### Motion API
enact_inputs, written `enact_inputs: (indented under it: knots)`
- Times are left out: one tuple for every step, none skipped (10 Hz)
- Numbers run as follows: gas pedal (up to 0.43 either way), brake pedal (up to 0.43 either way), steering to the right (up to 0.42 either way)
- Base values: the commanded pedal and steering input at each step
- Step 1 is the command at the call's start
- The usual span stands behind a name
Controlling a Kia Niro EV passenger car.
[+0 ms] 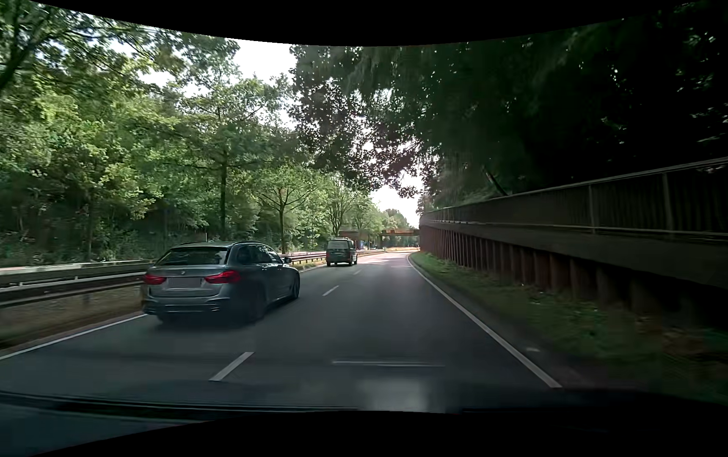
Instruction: Follow the waypoints while adhering to traffic rules and regulations
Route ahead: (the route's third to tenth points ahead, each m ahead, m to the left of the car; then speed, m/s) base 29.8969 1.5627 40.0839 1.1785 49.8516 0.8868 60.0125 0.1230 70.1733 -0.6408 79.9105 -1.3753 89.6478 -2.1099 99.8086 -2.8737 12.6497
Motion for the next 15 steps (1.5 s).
enact_inputs:
  knots:
    - [0.138, 0.000, 0.005]
    - [0.138, 0.000, 0.007]
    - [0.138, 0.000, 0.008]
    - [0.138, 0.000, 0.009]
    - [0.138, 0.000, 0.009]
    - [0.138, 0.000, 0.009]
    - [0.138, 0.000, 0.009]
    - [0.138, 0.000, 0.008]
    - [0.138, 0.000, 0.007]
    - [0.138, 0.000, 0.006]
    - [0.138, 0.000, 0.005]
    - [0.138, 0.000, 0.004]
    - [0.138, 0.000, 0.004]
    - [0.138, 0.000, 0.004]
    - [0.138, 0.000, 0.004]
